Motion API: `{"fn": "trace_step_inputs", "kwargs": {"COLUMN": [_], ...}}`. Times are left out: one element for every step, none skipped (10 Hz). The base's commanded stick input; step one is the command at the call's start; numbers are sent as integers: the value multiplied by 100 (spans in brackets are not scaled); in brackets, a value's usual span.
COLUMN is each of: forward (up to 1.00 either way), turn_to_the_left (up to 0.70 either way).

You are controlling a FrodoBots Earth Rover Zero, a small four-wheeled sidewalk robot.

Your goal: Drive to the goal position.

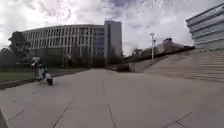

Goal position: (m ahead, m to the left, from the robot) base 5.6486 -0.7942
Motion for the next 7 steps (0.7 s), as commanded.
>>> {"fn": "trace_step_inputs", "kwargs": {"forward": [100,100,100,100,100,100,100], "turn_to_the_left": [0,0,0,0,0,0,0]}}
